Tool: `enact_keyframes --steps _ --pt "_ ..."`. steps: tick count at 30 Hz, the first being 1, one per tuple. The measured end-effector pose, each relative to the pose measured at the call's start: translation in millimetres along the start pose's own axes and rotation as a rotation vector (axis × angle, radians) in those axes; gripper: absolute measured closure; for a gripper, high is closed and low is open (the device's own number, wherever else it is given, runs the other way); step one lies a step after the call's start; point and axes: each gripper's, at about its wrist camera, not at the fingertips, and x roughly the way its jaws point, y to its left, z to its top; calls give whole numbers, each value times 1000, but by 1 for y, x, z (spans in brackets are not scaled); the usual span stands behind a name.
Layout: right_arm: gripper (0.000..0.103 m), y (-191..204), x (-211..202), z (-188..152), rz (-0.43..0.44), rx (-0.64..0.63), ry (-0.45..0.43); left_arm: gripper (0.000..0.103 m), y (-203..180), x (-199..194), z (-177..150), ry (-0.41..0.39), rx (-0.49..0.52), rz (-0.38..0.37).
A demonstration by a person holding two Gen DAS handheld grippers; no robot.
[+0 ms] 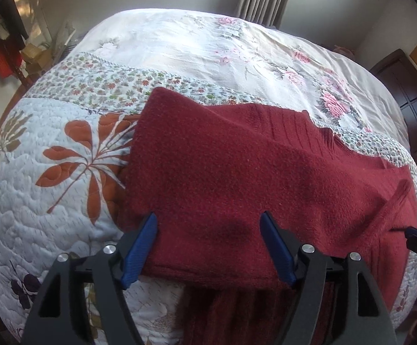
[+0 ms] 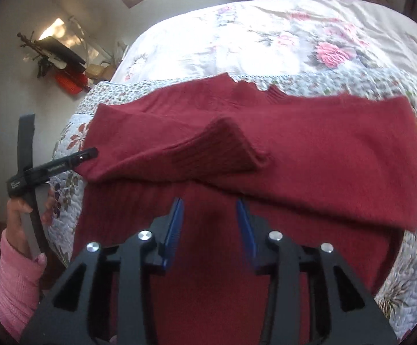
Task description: Fold small clothes
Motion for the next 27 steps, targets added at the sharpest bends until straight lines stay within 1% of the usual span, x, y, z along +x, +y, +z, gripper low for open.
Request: enact_keyframes --steps 1,2,3,6,7,8,9,10,12,13,14,15,16,17,19,21,23,27 --pt "61 -8 -2 -4 -5 10 0 28 -2 -2 -2 -4 6 2" --pt "50 -14 -5 -6 0 26 -2 28 -3 -3 -3 -7 8 0" --pt "46 -20 -7 -5 15 52 -13 28 -3 -6 -4 -9 5 -4" --pt "43 -31 -17 4 130 115 -48 28 -2 -16 -5 -23 -8 -6" --pt "37 -32 -18 9 173 131 -54 27 -1 -20 -6 -29 -12 -8" --pt "34 -33 -15 14 192 139 -39 27 0 -24 -6 -36 -16 -7" --pt "34 -35 -10 20 183 144 -15 27 1 -28 -7 -43 -21 -6" --pt "34 -35 -2 25 154 149 8 26 3 -33 -7 -53 -26 -2" --pt "36 -37 15 32 120 154 59 24 7 -39 -10 -66 -41 3" --pt "42 -37 21 34 110 160 68 23 9 -42 -11 -68 -50 6" --pt "54 -35 23 36 100 147 59 23 11 -43 -12 -69 -55 7" --pt "63 -31 24 38 101 125 55 23 13 -44 -13 -69 -58 10" --pt "85 -26 25 40 117 105 58 23 15 -44 -13 -67 -61 17" --pt "97 -23 25 42 134 96 62 23 17 -44 -13 -67 -65 25" --pt "97 -19 19 47 131 65 45 22 22 -44 -11 -67 -83 37" --pt "97 -18 3 51 132 39 1 22 27 -46 -9 -76 -108 42" --pt "97 -23 -18 56 149 43 -54 22 31 -48 -4 -85 -124 52" --pt "97 -46 -56 65 77 59 -152 22 26 -43 5 -92 -118 79"
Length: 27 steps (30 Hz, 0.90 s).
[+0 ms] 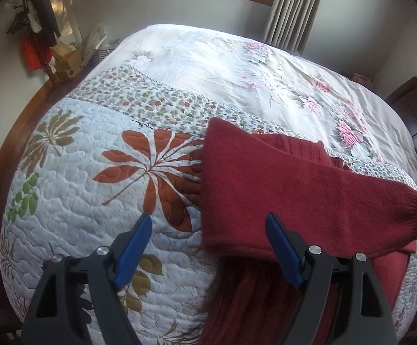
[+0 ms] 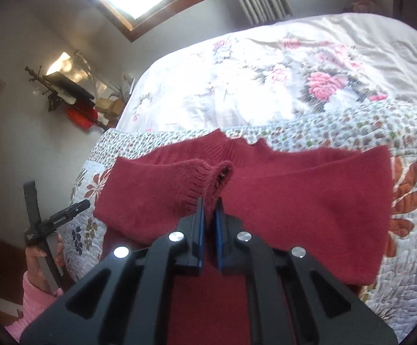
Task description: Fold small clothes
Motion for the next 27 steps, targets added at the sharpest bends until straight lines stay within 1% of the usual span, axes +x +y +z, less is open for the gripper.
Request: enact_keyframes --steps 2,5,7,9,10,11,12,14,17,19,21,22,25,27 --pt "97 -16 -11 5 -34 28 -28 21 -9 6 2 4 27 11" --pt "97 -41 -8 5 -101 71 -23 21 -26 21 4 23 74 51" --pt "97 -52 10 -1 -132 81 31 21 -37 36 3 46 118 84" --pt "92 -60 32 -11 -170 81 105 21 -46 51 0 76 157 119" --pt "87 -62 40 -16 -204 75 129 21 -50 57 -2 89 174 131" --pt "83 -61 47 -22 -245 66 140 21 -51 62 -4 98 185 140" --pt "81 -61 49 -25 -267 52 140 21 -52 63 -5 104 191 143" --pt "81 -57 38 -30 -251 46 114 21 -52 57 -5 96 184 129" --pt "81 -44 13 -22 -237 23 38 21 -52 35 -1 45 165 79" --pt "81 -33 0 -17 -199 1 3 20 -56 26 0 23 173 64" --pt "80 -26 2 -18 -139 -11 15 19 -60 27 1 24 188 71" --pt "80 -25 6 -19 -130 -8 32 19 -61 32 -1 32 195 86" --pt "80 -33 26 -28 -187 13 90 19 -57 51 -6 77 195 120" --pt "80 -46 37 -34 -195 43 123 18 -52 61 -12 102 183 127"
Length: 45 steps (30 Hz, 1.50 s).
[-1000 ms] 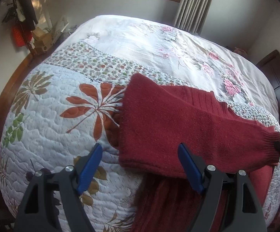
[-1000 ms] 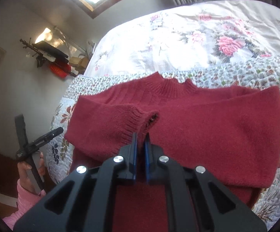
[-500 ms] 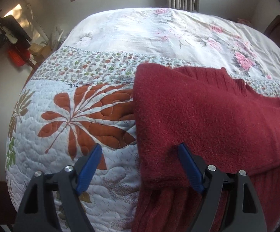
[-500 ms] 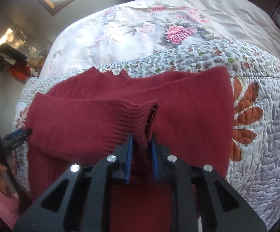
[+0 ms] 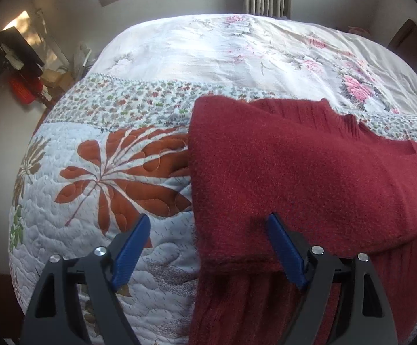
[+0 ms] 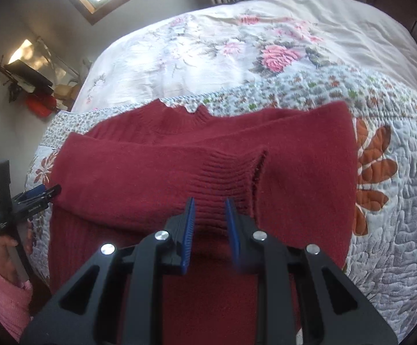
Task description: Fold small clothes
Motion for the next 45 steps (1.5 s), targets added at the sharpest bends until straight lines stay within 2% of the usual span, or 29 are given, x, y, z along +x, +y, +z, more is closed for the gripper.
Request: enact_keyframes --steps 3,6,10,11,13,17,24,26,29,34,39,43,45 --pt "82 -13 9 -5 50 50 0 17 3 10 -3 17 -26 -21" --pt "80 -14 -6 -8 85 74 -25 19 6 -1 -3 10 -48 -49" --pt "60 -10 -48 -25 90 51 -104 18 16 -34 -15 -39 -40 -115" --pt "58 -10 -58 -34 95 43 -115 18 20 -42 -22 -44 -34 -143" --pt "58 -13 -72 -52 105 36 -114 15 30 -54 -41 -44 -26 -187" --pt "54 -22 -91 -101 96 26 -98 15 51 -66 -94 -11 -10 -220" --pt "44 -34 -97 -197 68 40 -51 15 83 -70 -186 69 -30 -270" --pt "42 -35 -94 -218 56 33 -34 15 88 -69 -205 91 -52 -313" --pt "41 -41 -91 -247 89 62 -12 15 89 -64 -225 128 -73 -385" --pt "37 -49 -89 -276 77 61 8 15 78 -51 -242 163 -29 -441" --pt "36 -65 -84 -302 120 129 24 15 69 -47 -246 149 -2 -423" --pt "33 -73 -78 -319 153 166 49 22 55 -51 -248 149 8 -459" --pt "31 -70 -75 -326 164 155 65 28 47 -51 -251 155 16 -512"
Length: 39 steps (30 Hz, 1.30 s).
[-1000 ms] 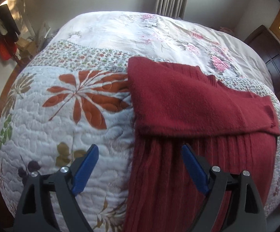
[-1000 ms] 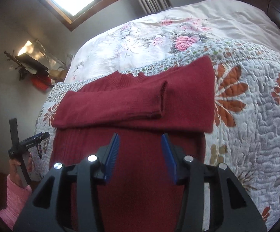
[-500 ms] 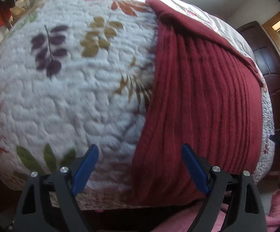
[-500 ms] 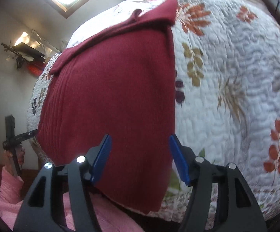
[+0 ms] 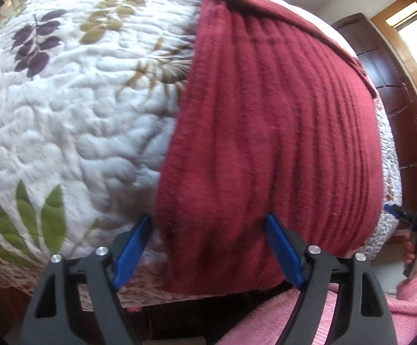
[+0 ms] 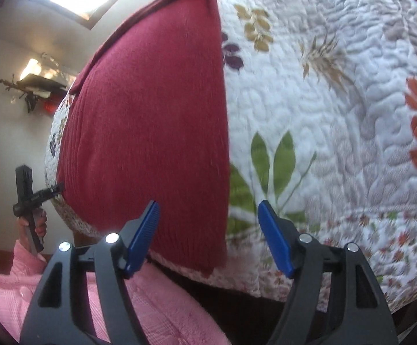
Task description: Fold small clothes
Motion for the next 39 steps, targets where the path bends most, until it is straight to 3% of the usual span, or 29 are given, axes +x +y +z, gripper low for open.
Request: enact_keyframes --steps 6,13,15,16,18,20,22,27,30,39 --pt "28 -4 20 -15 70 18 61 26 -12 14 -5 31 16 -44" --pt "29 11 42 -26 138 3 122 23 -15 21 -14 38 20 -33" --pt "35 12 48 -24 137 11 126 24 -16 21 -13 33 12 -28" --pt "43 11 50 -23 135 22 130 25 -12 19 -16 27 6 -22" --pt "58 14 49 -20 122 33 125 39 -14 18 -19 16 -8 -15" --pt "82 10 45 -22 168 45 119 54 -9 15 -20 7 -25 -28" --pt "89 12 41 -21 201 40 112 69 -6 12 -20 4 -42 -24" --pt "90 20 24 -18 221 -8 89 87 -9 1 -19 -20 -47 -49" --pt "91 22 8 -15 291 -8 53 90 -17 -12 -16 -46 -31 -66" --pt "91 35 -58 27 483 -57 -98 90 -35 -69 22 -212 -58 -259"
